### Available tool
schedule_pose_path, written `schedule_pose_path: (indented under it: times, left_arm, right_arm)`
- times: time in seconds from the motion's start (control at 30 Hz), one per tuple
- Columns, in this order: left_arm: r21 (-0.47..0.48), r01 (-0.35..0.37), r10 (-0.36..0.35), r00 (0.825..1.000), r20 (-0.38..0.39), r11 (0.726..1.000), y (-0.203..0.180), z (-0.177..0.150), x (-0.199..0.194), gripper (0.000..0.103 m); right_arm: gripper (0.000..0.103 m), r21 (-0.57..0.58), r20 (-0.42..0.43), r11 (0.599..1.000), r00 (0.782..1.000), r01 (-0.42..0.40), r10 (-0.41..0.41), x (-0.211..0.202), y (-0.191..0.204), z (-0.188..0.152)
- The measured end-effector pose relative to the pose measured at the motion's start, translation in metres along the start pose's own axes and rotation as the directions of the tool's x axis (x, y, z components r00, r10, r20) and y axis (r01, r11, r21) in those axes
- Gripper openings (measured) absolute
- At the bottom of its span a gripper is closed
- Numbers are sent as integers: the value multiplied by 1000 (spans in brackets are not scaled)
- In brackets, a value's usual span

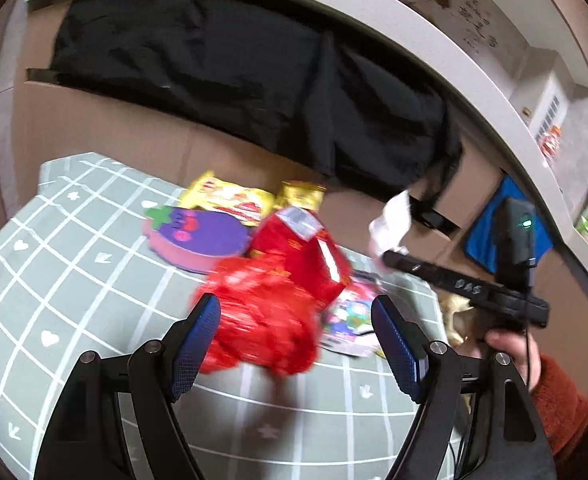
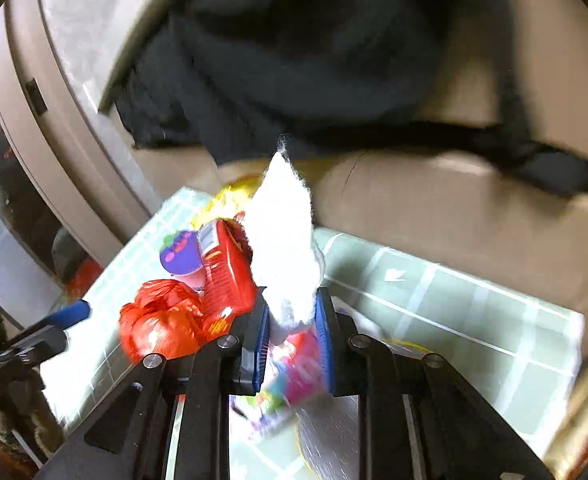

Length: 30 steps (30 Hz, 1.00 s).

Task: Collect trash
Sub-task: 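Lift the white tissue with the right gripper while the left reaches toward the tissue pack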

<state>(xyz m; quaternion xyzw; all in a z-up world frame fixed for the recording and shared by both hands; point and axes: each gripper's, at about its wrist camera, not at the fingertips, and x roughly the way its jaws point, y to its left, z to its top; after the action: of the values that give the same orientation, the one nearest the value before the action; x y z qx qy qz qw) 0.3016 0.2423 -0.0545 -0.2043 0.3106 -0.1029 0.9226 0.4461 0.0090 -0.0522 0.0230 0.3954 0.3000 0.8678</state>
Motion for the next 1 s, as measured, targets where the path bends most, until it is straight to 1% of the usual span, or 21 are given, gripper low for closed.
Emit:
schedule_pose_path:
  times: [0.13, 0.3, 0.33, 0.4, 0.47, 0.6, 0.7, 0.87, 0.93, 1.0]
  left_arm:
    - [63, 42, -40, 998, -43, 997, -33, -8, 15, 78]
    - [97, 44, -33, 993, -115, 994, -64, -17, 54, 78]
    - [109, 41, -27, 991, -131, 993, -71, -18, 65, 78]
    - [131, 25, -7, 990, -140, 991, -81, -19, 83, 78]
    - [152, -19, 41, 989, -143, 988, -86, -16, 103, 78]
    - [143, -90, 113, 980, -161, 986, -83, -11, 130, 78]
    - [142, -119, 145, 972, -188, 983, -82, -10, 143, 78]
    - [90, -130, 150, 953, -262, 987, -76, -14, 156, 78]
    - [99, -150, 171, 949, -266, 984, -76, -17, 156, 78]
    - [101, -178, 199, 942, -270, 979, -78, -18, 156, 75]
  right_arm:
    - [20, 9, 69, 999, 996, 53, -53, -48, -14, -11]
    - [20, 60, 97, 996, 993, 63, -68, -92, -44, -28]
    - [20, 63, 100, 996, 992, 66, -72, -93, -47, -30]
    - [20, 77, 103, 994, 991, 73, -80, -104, -58, -45]
    - [20, 97, 95, 993, 993, 65, -74, -108, -62, -53]
    - [20, 120, 84, 991, 994, 55, -66, -121, -70, -75]
    - [20, 129, 78, 990, 995, 51, -61, -128, -77, -88]
    - [20, 157, 81, 987, 995, 36, -49, -134, -84, -98]
    - [20, 159, 88, 987, 995, 31, -45, -136, -84, -98]
    - [20, 157, 94, 987, 995, 30, -45, -139, -83, -100]
